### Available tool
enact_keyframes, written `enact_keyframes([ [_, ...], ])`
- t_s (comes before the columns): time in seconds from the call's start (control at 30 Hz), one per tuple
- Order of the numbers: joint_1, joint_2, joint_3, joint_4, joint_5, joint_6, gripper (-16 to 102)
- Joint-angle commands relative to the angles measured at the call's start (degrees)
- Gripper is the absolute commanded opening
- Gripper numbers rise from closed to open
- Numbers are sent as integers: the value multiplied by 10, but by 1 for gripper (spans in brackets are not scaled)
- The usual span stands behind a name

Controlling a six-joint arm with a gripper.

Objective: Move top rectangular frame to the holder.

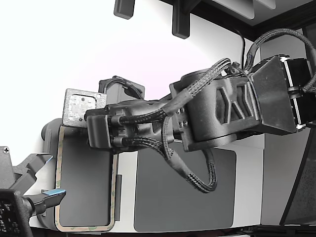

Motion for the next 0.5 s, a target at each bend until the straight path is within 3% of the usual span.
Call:
enact_keyframes([
  [0.0, -11, 20, -9, -2, 0, -2, -10],
  [0.47, -11, 21, 4, -13, -4, 0, -10],
])
